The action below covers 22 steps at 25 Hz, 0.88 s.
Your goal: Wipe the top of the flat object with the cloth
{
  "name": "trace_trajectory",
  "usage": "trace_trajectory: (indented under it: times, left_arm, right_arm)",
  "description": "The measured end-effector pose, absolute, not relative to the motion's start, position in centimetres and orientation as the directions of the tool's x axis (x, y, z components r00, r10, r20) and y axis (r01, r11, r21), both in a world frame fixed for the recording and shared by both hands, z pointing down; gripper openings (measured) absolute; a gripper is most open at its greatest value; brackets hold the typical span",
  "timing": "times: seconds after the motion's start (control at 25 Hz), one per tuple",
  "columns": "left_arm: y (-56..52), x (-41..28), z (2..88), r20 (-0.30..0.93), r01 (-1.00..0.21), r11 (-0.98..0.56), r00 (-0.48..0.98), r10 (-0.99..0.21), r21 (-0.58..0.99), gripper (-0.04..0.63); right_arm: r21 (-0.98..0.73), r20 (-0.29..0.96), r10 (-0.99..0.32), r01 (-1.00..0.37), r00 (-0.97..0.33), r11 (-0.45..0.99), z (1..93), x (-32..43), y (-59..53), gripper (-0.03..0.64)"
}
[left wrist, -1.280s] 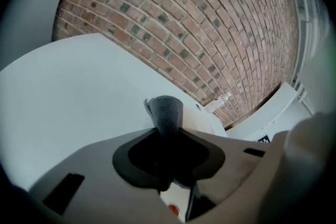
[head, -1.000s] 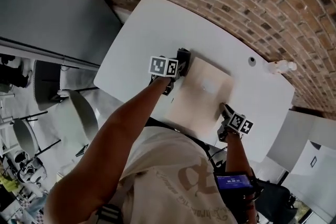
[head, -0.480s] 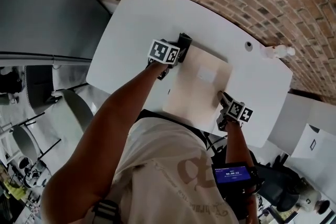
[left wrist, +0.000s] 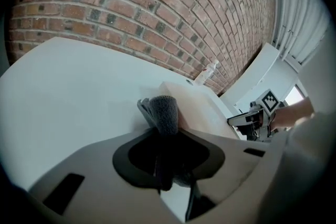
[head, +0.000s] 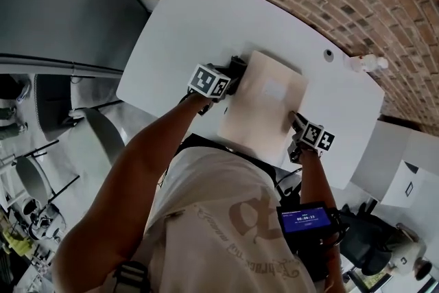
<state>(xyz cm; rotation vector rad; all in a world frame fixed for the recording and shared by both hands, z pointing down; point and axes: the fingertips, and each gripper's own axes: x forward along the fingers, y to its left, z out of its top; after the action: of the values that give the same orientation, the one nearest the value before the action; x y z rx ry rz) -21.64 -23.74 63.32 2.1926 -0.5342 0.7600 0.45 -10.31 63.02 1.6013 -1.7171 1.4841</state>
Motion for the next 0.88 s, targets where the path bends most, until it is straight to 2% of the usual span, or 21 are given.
trace_trajectory:
  times: [0.36,0.88]
  left_arm:
    - [-17.0,-24.5,63.5,0.699,-0.563,-0.657,0.711,-0.077,0.501,0.110]
    - [-9.0,-27.8,62.9,0.746,-0.632,-0.646,0.651,-0.142,0.428,0.110]
  right_arm:
    - [-0.426,0.811,-0.500,-0.892,-0.303,-0.151,62.9,0.4,-10.2,0.143]
    - [-0.480,0.768,-0.527,-0.872,-0.365,-0.095,63.0,0.3,-10.1,0.149]
